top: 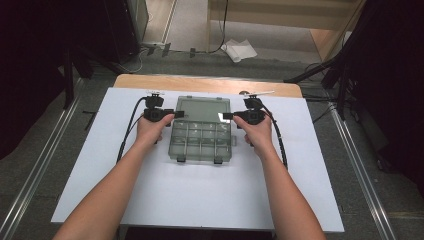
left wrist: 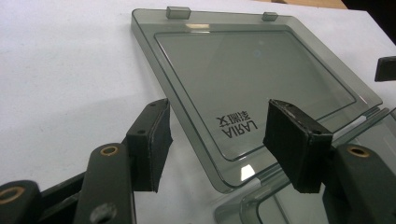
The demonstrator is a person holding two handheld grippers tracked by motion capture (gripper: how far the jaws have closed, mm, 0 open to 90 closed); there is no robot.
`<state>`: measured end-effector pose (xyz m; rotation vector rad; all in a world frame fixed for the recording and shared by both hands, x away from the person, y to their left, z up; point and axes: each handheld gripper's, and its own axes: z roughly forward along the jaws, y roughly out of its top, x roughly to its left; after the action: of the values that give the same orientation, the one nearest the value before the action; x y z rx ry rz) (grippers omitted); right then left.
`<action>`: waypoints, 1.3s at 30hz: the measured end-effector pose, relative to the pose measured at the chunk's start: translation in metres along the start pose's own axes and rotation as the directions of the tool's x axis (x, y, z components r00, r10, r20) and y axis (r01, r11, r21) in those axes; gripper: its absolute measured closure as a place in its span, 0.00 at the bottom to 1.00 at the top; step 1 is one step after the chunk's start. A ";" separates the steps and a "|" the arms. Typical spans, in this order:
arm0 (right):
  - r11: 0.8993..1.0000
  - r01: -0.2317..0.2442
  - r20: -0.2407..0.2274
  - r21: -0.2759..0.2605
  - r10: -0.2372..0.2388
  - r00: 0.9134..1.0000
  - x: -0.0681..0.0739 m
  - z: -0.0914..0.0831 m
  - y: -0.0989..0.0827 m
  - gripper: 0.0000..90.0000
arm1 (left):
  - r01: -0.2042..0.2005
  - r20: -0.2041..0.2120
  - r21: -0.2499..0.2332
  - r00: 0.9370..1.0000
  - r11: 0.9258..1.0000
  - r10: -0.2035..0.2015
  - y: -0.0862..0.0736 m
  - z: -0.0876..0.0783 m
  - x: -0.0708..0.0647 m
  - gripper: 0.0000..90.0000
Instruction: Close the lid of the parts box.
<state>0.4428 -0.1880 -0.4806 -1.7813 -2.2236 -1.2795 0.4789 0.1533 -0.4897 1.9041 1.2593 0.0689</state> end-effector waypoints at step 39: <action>0.998 -0.044 -0.044 -0.044 0.042 0.998 -0.021 0.009 -0.001 0.90 | 0.066 0.041 -0.059 0.997 0.996 -0.063 0.003 -0.005 0.004 0.77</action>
<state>0.4536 -0.1992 -0.4972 -1.7881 -2.1392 -1.3567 0.4813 0.1591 -0.4858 1.8040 1.2778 0.0355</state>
